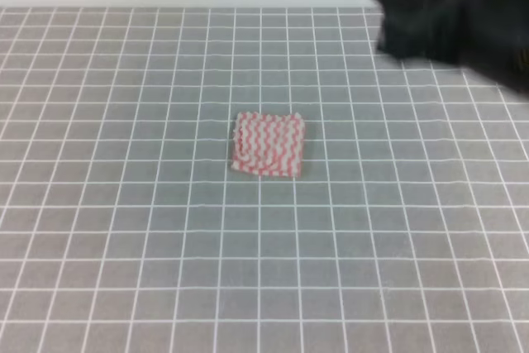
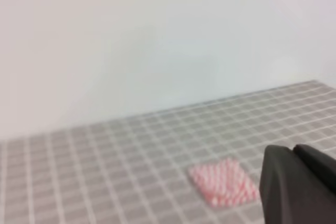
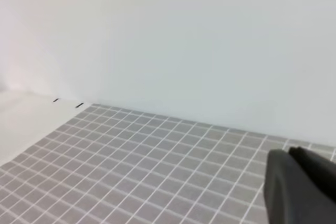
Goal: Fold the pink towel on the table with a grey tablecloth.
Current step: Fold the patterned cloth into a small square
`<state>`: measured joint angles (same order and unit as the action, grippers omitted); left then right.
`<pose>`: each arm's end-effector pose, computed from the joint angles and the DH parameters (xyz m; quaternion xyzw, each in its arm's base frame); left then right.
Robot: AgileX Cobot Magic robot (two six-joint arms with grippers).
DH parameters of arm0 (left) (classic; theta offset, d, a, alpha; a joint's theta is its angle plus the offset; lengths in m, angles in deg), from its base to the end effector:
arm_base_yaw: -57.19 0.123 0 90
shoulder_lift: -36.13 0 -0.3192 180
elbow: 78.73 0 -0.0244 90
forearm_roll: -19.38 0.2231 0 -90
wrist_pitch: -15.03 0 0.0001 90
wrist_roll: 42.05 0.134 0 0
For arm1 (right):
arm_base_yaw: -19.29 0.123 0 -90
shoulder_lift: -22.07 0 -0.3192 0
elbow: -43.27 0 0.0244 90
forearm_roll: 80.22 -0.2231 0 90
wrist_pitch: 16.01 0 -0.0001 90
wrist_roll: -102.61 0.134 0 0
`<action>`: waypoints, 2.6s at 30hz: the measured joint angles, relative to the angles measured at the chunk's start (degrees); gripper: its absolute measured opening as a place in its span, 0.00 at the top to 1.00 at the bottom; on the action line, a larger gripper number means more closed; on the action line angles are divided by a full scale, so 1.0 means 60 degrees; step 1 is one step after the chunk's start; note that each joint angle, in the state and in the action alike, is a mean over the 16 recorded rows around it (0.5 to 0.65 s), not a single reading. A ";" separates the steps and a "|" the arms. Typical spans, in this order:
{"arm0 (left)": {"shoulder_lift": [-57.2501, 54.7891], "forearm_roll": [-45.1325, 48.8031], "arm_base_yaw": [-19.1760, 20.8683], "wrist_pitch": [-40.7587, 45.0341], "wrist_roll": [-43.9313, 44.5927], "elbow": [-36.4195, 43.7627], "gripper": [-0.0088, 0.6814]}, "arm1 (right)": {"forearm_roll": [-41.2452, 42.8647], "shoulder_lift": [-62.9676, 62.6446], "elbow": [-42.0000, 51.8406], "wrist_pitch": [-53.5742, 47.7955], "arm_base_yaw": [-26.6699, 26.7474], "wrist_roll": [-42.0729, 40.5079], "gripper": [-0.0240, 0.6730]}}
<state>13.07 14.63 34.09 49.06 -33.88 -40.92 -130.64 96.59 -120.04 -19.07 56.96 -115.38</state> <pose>0.0184 -0.0146 0.3666 0.1891 0.7114 -0.1277 0.6647 0.2119 0.1707 0.4429 -0.1727 0.7055 0.3043 0.6163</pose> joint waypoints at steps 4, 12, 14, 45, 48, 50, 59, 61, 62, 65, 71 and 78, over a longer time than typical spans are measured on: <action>0.1237 0.0466 0.0000 0.0672 -0.0664 0.0575 0.99 | -0.0032 -0.0921 0.1280 0.1188 0.0731 -0.0126 0.99; 0.2028 0.0900 -0.0001 0.2082 -0.1208 0.0989 0.99 | -0.0665 -0.2240 0.3011 0.2699 0.1555 -0.0847 0.99; 0.2031 0.0891 0.0000 0.2301 -0.1203 0.1097 0.99 | -0.1083 -0.2557 0.3366 0.2963 0.1633 -0.1282 0.99; 0.2021 0.0921 0.0000 0.2778 -0.1185 0.1828 0.99 | -0.6190 -0.4582 0.5816 0.3854 0.1679 -0.6611 0.99; 0.2019 0.0921 0.0000 0.2778 -0.1185 0.1828 0.99 | -0.6467 -0.4994 0.6165 0.4510 0.1597 -0.7297 0.99; 0.2028 0.0922 0.0000 0.2786 -0.1186 0.1826 0.99 | -0.6707 -0.5390 0.6384 0.4745 0.1342 -0.7842 0.99; 0.2012 0.1001 -0.0009 0.2778 -0.1178 0.1829 0.99 | -0.3811 -0.8420 0.8072 0.1944 -0.3094 -0.5651 0.99; 0.2002 0.1053 -0.0012 0.2760 -0.1175 0.1833 0.99 | -0.2035 -0.9006 0.8431 0.0905 -0.4079 -0.3861 0.99; 0.2002 0.1075 -0.0013 0.2760 -0.1174 0.1834 0.99 | -0.1120 -0.9287 0.8612 0.0380 -0.4570 -0.2943 0.99; 0.2002 0.1154 -0.0016 0.2760 -0.1172 0.1838 0.99 | 0.1748 -1.0036 0.9159 -0.1034 -0.5840 -0.0004 0.99; 0.2002 0.1279 -0.0017 0.2760 -0.1171 0.1846 0.99 | 0.7275 -1.0694 0.9775 -0.2328 -0.6206 0.5642 0.99; 0.2023 0.1342 -0.0016 0.2778 -0.1173 0.1848 0.99 | 0.8098 -1.1219 1.0229 -0.2351 -0.6206 0.6172 0.99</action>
<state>25.21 22.68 33.99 65.73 -40.92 -29.83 -82.05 29.28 -58.67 -33.17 19.72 -78.35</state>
